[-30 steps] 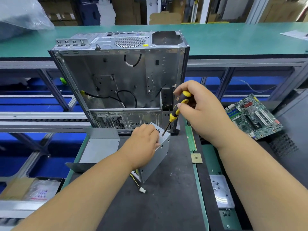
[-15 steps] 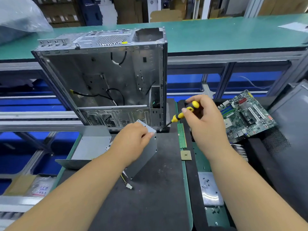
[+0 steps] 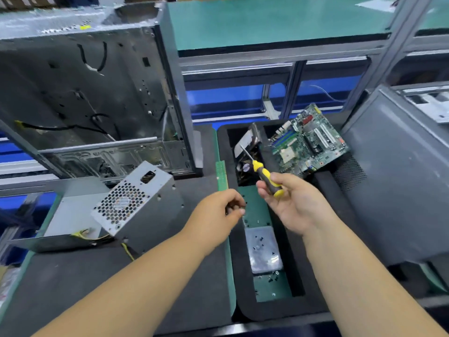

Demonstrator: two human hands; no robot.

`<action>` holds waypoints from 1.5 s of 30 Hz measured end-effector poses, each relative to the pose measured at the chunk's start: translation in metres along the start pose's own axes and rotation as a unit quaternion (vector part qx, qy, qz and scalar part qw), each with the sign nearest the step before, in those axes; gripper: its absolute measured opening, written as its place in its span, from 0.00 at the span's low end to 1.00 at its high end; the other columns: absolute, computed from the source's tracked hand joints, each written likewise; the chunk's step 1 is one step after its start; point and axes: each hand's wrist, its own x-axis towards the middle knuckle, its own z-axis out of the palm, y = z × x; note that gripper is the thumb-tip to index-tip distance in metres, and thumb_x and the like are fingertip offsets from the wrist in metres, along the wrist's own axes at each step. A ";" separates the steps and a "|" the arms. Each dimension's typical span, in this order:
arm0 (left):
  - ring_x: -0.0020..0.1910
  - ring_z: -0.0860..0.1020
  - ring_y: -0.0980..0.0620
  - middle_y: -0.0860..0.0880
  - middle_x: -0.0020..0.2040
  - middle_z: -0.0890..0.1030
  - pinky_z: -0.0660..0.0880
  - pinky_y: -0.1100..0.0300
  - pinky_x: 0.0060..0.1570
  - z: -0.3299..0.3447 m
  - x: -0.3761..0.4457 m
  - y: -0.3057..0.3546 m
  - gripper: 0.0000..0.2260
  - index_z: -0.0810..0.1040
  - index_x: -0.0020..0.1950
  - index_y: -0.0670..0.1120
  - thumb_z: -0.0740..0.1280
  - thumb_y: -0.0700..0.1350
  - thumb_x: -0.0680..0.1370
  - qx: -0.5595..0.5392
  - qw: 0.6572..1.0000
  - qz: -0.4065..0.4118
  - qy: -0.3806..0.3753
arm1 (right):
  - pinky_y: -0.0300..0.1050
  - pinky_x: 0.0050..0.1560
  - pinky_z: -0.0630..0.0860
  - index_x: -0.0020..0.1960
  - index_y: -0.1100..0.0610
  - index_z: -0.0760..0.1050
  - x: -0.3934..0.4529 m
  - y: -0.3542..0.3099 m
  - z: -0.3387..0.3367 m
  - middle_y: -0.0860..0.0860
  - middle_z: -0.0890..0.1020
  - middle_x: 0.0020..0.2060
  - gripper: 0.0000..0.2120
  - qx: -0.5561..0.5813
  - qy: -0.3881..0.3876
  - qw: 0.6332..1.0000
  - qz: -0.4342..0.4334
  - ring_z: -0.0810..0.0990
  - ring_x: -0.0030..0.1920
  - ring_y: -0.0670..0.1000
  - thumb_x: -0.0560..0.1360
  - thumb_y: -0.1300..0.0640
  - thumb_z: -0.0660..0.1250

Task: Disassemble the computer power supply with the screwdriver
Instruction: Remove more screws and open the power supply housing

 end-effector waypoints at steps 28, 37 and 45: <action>0.59 0.72 0.55 0.59 0.54 0.75 0.71 0.56 0.62 -0.006 -0.004 -0.022 0.08 0.78 0.54 0.57 0.68 0.45 0.78 0.123 0.991 -0.016 0.043 | 0.55 0.49 0.81 0.56 0.58 0.71 0.032 0.022 -0.085 0.55 0.79 0.47 0.13 -0.739 0.102 0.666 0.023 0.81 0.46 0.57 0.73 0.60 0.67; 0.62 0.70 0.55 0.58 0.58 0.75 0.68 0.59 0.62 -0.024 -0.009 -0.015 0.09 0.77 0.57 0.55 0.67 0.46 0.78 0.150 0.987 0.001 0.066 | 0.55 0.46 0.83 0.57 0.58 0.70 0.034 0.018 -0.085 0.55 0.81 0.45 0.13 -0.734 0.116 0.669 0.024 0.84 0.41 0.56 0.75 0.55 0.66; 0.62 0.72 0.49 0.52 0.60 0.76 0.68 0.56 0.63 -0.083 -0.015 -0.021 0.15 0.76 0.62 0.50 0.69 0.47 0.76 0.240 0.958 -0.003 0.160 | 0.48 0.45 0.72 0.62 0.55 0.71 0.047 0.020 -0.062 0.54 0.79 0.54 0.18 -0.742 0.081 0.663 -0.055 0.77 0.47 0.55 0.76 0.49 0.67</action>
